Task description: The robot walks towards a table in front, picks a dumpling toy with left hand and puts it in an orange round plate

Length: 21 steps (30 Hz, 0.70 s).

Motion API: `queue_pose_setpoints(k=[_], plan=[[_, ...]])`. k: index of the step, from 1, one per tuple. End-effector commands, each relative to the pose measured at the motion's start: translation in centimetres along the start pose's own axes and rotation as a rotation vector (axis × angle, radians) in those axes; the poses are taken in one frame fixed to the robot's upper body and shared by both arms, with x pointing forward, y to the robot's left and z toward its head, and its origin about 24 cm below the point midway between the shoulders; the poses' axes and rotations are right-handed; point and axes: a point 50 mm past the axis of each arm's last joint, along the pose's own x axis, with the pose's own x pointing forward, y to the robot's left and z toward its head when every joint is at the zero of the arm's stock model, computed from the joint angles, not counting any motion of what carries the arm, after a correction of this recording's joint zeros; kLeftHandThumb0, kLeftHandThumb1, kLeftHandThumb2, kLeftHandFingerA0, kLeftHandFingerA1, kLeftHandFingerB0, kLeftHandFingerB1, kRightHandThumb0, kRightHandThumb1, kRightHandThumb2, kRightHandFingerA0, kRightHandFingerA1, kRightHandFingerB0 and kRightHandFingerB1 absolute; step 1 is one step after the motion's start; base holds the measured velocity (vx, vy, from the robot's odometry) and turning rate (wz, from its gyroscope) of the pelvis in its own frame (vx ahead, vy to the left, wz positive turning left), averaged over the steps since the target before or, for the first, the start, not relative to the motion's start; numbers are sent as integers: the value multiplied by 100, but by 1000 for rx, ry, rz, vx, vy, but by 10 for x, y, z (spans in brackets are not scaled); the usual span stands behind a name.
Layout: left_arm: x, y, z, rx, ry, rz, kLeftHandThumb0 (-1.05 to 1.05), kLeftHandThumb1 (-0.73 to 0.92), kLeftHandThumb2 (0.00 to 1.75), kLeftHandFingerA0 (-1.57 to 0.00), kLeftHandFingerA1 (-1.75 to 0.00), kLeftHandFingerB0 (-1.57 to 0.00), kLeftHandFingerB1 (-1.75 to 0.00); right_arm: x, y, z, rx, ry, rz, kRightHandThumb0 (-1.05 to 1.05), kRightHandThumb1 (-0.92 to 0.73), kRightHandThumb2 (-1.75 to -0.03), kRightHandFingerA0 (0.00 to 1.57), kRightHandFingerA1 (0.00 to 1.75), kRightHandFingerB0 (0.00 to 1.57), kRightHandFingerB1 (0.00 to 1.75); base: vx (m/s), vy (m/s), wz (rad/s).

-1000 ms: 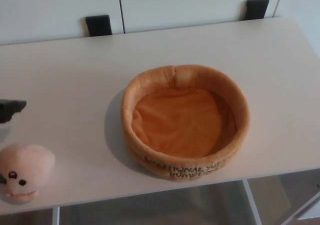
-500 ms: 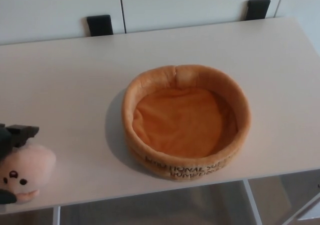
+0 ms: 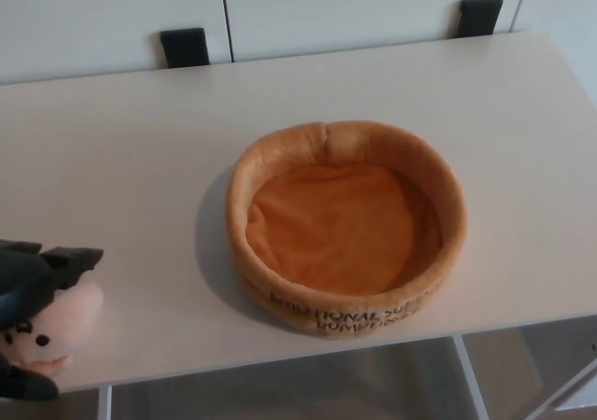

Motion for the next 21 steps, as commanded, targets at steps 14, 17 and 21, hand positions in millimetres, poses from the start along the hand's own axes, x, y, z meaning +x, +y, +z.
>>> queue_pose_setpoints(k=[14,17,21], plan=[[13,-16,9,51,-65,204,-51,40,67,-86,-95,-13,-37,1,-4,4,7,-19,-9,-23,-60,-58,91,74,48,46,0,0,0],[14,-20,9,29,-90,223,-22,61,59,-85,-126,-37,-33,1,-4,5,-26,-20,-2,-23,-61,-58,89,73,48,45,0,0,0],[17,-23,4,56,-93,231,-14,68,61,-71,-149,-48,-36,1,-4,7,-18,-24,-1,-23,-61,-58,87,70,50,45,0,0,0]])
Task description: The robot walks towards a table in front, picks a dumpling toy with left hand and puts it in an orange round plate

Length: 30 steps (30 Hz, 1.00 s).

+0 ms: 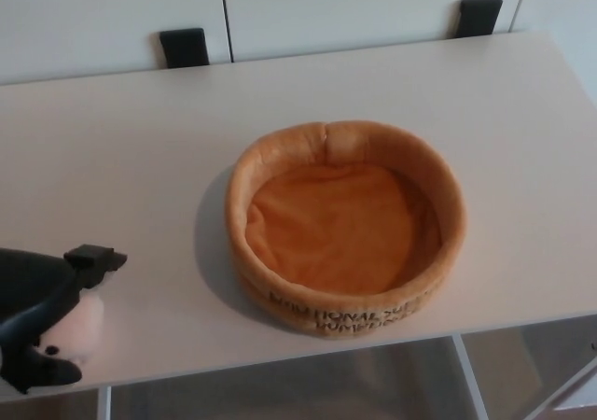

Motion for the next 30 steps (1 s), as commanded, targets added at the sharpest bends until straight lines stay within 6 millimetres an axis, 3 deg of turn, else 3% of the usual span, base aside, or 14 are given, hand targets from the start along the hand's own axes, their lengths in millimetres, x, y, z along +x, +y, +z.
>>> queue_pose_setpoints(k=[1,4,6,8,9,10,19,25,28,30], plan=[[1,-7,-4,41,-40,44,-14,68,61,-71,-149,-48,-36,1,-5,3,-11,-12,-9,-23,-61,-58,87,70,50,45,0,0,0],[3,-7,-7,52,-37,43,-13,72,61,-69,-150,-50,-36,1,-5,5,-23,-16,-8,-24,-61,-58,88,70,50,45,0,0,0],[7,-7,-13,64,-10,18,-13,76,62,-74,-137,-74,-45,2,-5,7,-18,-12,-8,-24,-60,-58,93,72,50,45,0,0,0],[9,-8,-15,72,-3,14,-13,76,62,-74,-137,-74,-45,3,-5,9,-12,-10,-9,-24,-60,-58,93,72,50,45,0,0,0],[13,-5,-18,83,9,15,-18,67,61,-75,-138,-88,-52,5,-5,14,1,-21,-12,-23,-61,-58,92,74,50,46,0,0,0],[15,-6,-21,96,19,9,-16,62,59,-73,-146,-89,-58,5,-5,16,17,-27,-13,-23,-60,-57,89,73,50,45,0,0,0],[14,-12,-23,82,6,48,-20,65,60,-74,-151,-85,-56,4,-5,14,-6,-34,-7,-24,-61,-58,91,73,50,46,0,0,0],[14,12,-11,-25,-72,267,-10,71,64,-84,-141,-85,-60,5,-7,17,-14,-28,-14,-25,-60,-58,93,74,50,46,0,0,0],[12,24,-6,-57,-108,365,-8,78,63,-86,-142,-86,-61,6,-8,19,-19,-23,-22,-25,-60,-58,91,71,50,45,0,0,0],[9,41,2,-87,-165,465,-5,78,64,-83,-152,-84,-61,6,-8,19,-23,-36,-16,-28,-61,-58,92,72,50,46,0,0,0]])
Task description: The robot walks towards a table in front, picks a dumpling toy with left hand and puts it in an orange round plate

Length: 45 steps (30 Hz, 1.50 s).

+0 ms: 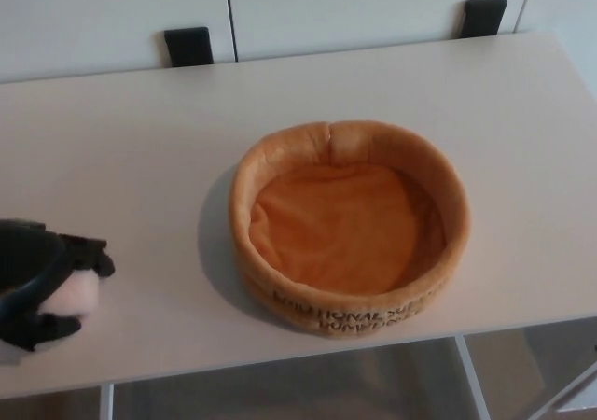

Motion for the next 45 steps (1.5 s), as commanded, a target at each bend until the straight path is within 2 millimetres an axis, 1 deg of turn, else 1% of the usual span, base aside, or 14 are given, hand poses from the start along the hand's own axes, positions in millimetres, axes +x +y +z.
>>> queue_pose_setpoints(k=[1,15,18,22,24,25,32,33,40,41,42,43,44,45], plan=[[1,37,16,-92,-125,277,-5,78,64,-83,-152,-84,-61,0,-9,1,-17,1,-19,-28,-61,-58,92,72,50,46,0,0,0],[6,102,51,-148,-256,476,-10,76,67,-88,-144,-86,-64,1,-12,3,-13,10,-22,-26,-61,-58,92,71,51,46,0,0,0],[8,114,66,-149,-302,497,-9,77,63,-91,-137,-86,-62,1,-11,5,8,6,-21,-25,-61,-58,91,72,51,46,0,0,0],[15,126,96,-155,-389,535,-11,77,63,-89,-144,-85,-63,1,-10,5,-4,-5,-20,-25,-62,-58,91,73,50,46,0,0,0],[20,130,111,-172,-434,548,-10,74,66,-87,-152,-83,-62,2,-9,6,11,-9,-15,-25,-62,-58,90,73,48,46,0,0,0],[26,131,125,-185,-455,539,-8,66,62,-86,-144,-86,-59,2,-8,8,15,-18,-15,-25,-62,-58,91,72,49,46,0,0,0],[48,121,154,-192,-492,476,-10,61,58,-87,-146,-81,-57,4,-5,16,-19,-41,-7,-26,-62,-58,88,70,50,47,0,0,0],[54,113,160,-203,-499,451,-7,66,59,-85,-155,-79,-53,4,-6,17,-24,-38,-9,-26,-63,-58,87,66,50,45,0,0,0],[66,86,168,-195,-480,361,-10,62,56,-79,-166,-85,-63,6,-3,21,-10,-43,-10,-24,-64,-59,87,65,50,46,0,0,0],[67,82,167,-179,-472,340,-13,48,79,-105,-136,-81,-83,6,-3,22,-10,-43,-10,-24,-65,-59,85,65,50,46,0,0,0],[68,80,166,-167,-467,327,-13,48,79,-105,-136,-81,-83,7,-3,22,-10,-43,-10,-24,-65,-59,85,65,50,46,0,0,0],[69,76,164,-157,-456,308,-19,60,52,-73,-165,-75,-51,7,-3,23,-5,-45,-11,-25,-63,-58,85,68,50,46,0,0,0],[72,71,161,-121,-411,248,-28,65,60,-75,-94,-45,-36,7,-3,25,2,-50,-14,-24,-62,-58,83,67,50,46,0,0,0],[73,69,159,-100,-383,214,-28,65,60,-75,-94,-45,-36,7,-4,26,4,-52,-14,-24,-62,-58,83,67,50,46,0,0,0]])
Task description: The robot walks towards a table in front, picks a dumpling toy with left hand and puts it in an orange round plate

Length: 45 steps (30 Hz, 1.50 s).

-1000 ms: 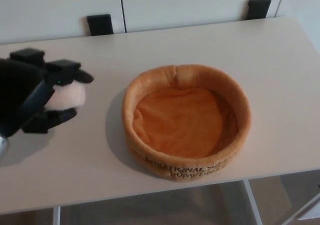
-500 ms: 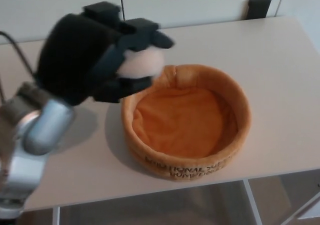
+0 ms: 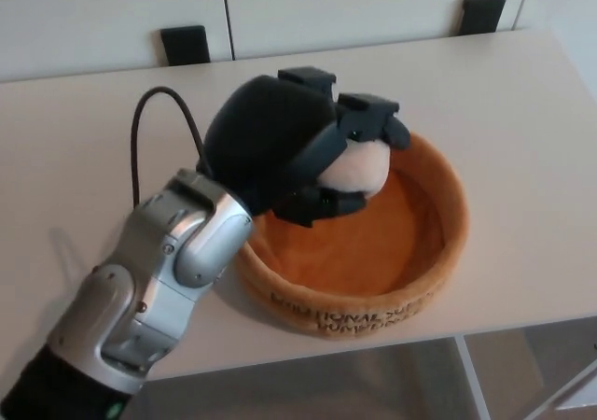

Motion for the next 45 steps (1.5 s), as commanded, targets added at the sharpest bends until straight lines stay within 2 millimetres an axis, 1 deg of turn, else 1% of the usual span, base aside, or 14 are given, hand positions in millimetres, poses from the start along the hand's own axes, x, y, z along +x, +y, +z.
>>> queue_pose_setpoints(k=[1,2,3,9,10,11,25,26,32,36,37,38,39,45], plan=[[-6,-16,-17,114,147,-171,-28,65,60,-75,-94,-45,-36,1,-3,3,15,2,-17,-24,-62,-58,83,67,50,46,0,0,0],[-6,-17,-19,121,172,-198,-36,62,60,-56,-43,-32,-32,1,-4,3,13,2,-17,-24,-63,-58,79,64,50,46,0,0,0],[-6,-17,-22,133,217,-238,-31,38,92,-2,-48,0,-45,1,-4,3,9,0,-16,-24,-64,-59,79,65,50,46,0,0,0],[-7,-15,-31,171,284,-336,-90,58,58,0,-18,0,-13,1,-4,6,0,-9,-13,-25,-65,-59,78,63,49,46,0,0,0],[-7,-14,-31,177,282,-340,-90,58,58,0,-18,0,-13,2,-4,7,-1,-12,-13,-25,-65,-59,78,63,49,46,0,0,0],[-7,-12,-30,186,273,-342,-86,47,93,0,-10,0,-8,2,-4,8,-9,-17,-13,-28,-64,-59,77,64,49,46,0,0,0],[-11,12,-4,198,171,-316,-95,64,110,0,-11,0,-11,4,-3,13,-50,-23,-17,-28,-64,-59,80,65,51,46,0,0,0],[-13,14,-3,195,165,-306,-105,69,89,0,-9,0,-10,3,-2,13,-50,-30,-15,-28,-65,-59,82,69,51,47,0,0,0],[-33,47,4,172,109,-168,-94,65,109,0,-17,0,-11,4,-2,15,-60,-33,-5,-28,-65,-59,79,66,50,47,0,0,0],[-74,73,16,206,58,-111,-93,61,105,-7,-34,-7,-16,2,-3,10,-71,-29,-11,-28,-66,-59,79,67,51,46,0,0,0],[-83,77,18,202,51,-108,-97,76,64,-11,-32,-3,-24,1,-4,9,-68,-27,-12,-27,-67,-60,80,67,51,47,0,0,0],[-88,79,19,197,47,-109,-97,76,64,-11,-32,-3,-24,1,-4,8,-66,-25,-11,-27,-67,-60,80,67,51,47,0,0,0],[-103,81,20,174,42,-116,-95,61,98,-13,-46,-4,-20,1,-5,7,-57,-19,-12,-26,-69,-60,78,65,50,47,0,0,0],[-184,70,27,2,71,-242,-92,57,94,-11,-45,-7,-31,-2,-5,-6,-71,23,-13,-27,-67,-59,79,64,49,46,0,0,0]])
